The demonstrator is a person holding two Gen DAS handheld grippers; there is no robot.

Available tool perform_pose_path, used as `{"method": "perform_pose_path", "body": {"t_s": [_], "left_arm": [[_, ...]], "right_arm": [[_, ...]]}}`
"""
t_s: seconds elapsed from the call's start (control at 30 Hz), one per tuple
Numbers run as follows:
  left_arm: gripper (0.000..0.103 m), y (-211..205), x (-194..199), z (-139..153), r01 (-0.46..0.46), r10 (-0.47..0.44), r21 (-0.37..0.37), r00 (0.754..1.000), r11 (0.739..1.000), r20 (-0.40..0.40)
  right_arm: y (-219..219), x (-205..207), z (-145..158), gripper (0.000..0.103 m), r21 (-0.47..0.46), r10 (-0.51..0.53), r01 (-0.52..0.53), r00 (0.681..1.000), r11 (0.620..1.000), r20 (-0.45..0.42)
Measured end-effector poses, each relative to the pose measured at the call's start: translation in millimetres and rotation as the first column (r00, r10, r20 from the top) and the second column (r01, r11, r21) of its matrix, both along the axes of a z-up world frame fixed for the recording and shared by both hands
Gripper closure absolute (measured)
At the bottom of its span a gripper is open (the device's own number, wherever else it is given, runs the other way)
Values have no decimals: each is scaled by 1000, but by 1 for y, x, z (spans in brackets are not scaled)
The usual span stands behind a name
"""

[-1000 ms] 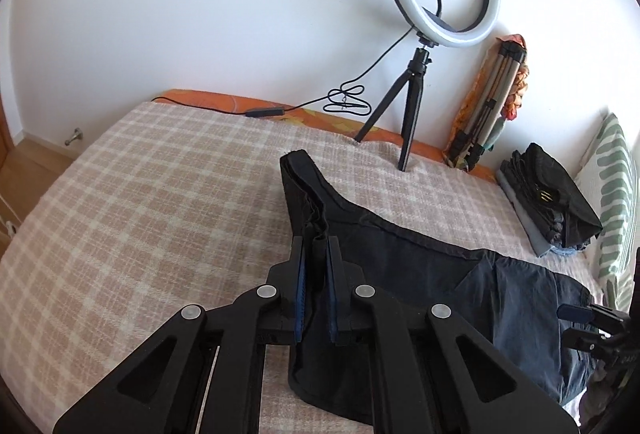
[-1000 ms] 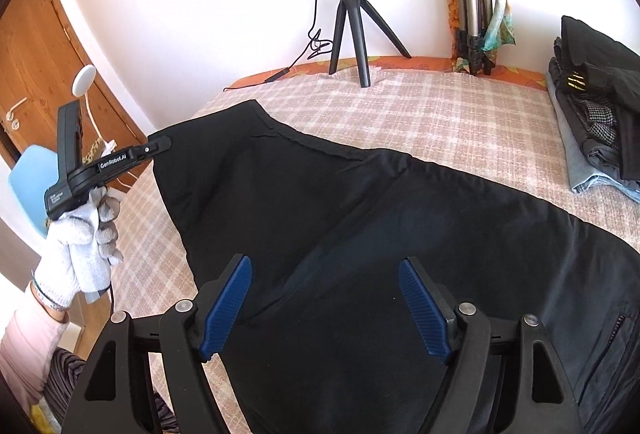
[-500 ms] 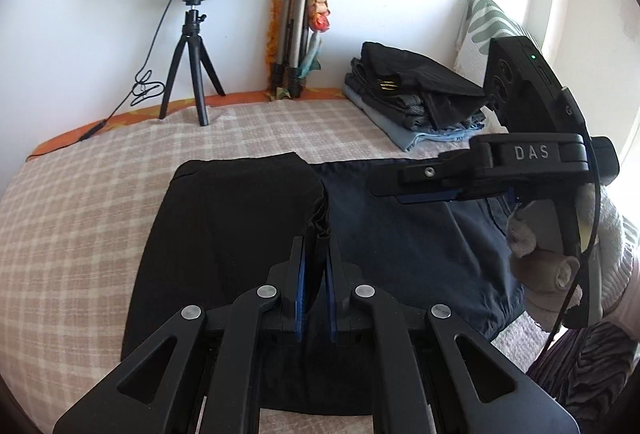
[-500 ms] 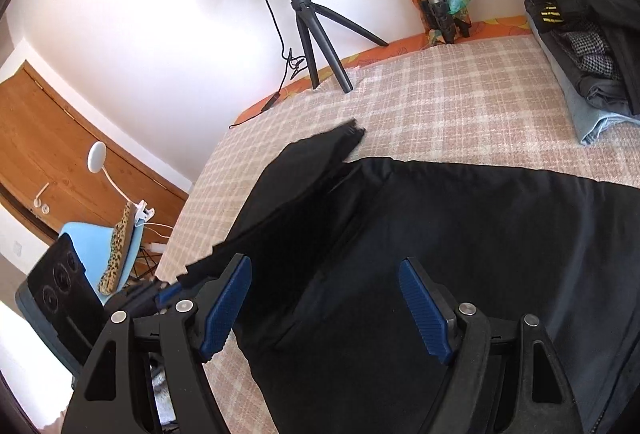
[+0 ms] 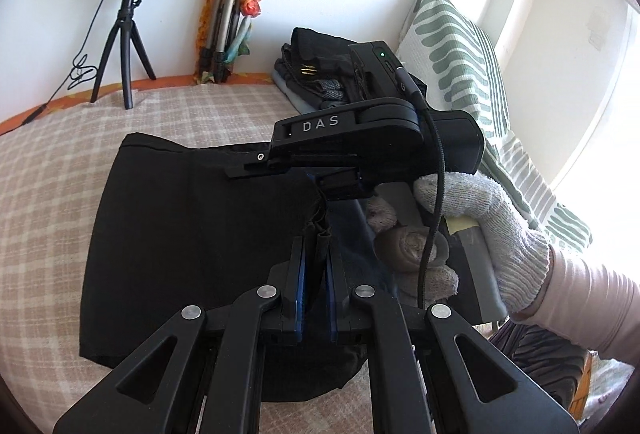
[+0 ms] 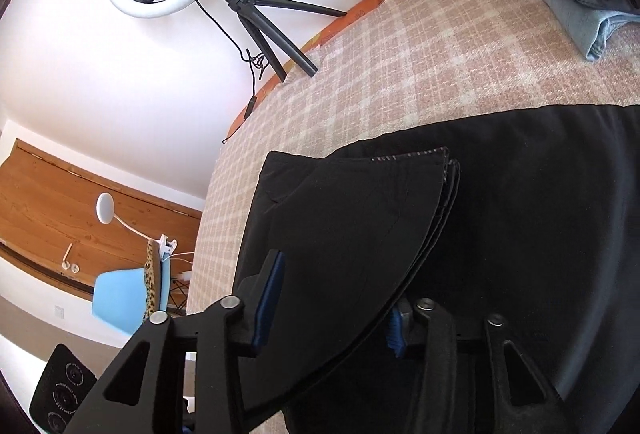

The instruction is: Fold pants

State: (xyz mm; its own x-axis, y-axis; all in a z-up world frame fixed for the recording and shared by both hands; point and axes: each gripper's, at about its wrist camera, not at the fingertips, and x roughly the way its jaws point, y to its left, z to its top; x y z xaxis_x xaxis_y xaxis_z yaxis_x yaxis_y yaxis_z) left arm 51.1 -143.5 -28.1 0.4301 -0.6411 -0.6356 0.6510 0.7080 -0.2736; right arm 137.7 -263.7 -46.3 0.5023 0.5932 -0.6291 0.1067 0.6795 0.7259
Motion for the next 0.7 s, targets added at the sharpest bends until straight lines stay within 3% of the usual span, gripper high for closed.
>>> {"method": "perform_pose_path", "body": {"t_s": [0.13,0.43,0.5,0.53,0.6,0.7], "left_arm": [[96,-13,-7,2,27,-27,6,1000,1000,9],[95,-68,-30,-6,125,-126,55,992,991,23],[84,-77,-33,-9,147,-147,69,989,987,-3],[72,-79,-34,-9,155,-154,70,988,985,-29],[59,-77,-36,-8,156,-152,65,987,986,-56],[55,-63,-35,1,121,-120,78,993,990,-19]], "right_arm": [[-3,-11,12,92,-141,-9,14,999,990,36],[-42,-43,43,101,-259,-64,96,989,961,130],[-52,-49,43,101,-266,-80,113,988,957,131],[-56,-51,43,101,-271,-87,120,988,955,129],[-66,-56,41,101,-275,-106,136,987,952,121],[-76,-61,40,101,-285,-126,154,985,946,114]]}}
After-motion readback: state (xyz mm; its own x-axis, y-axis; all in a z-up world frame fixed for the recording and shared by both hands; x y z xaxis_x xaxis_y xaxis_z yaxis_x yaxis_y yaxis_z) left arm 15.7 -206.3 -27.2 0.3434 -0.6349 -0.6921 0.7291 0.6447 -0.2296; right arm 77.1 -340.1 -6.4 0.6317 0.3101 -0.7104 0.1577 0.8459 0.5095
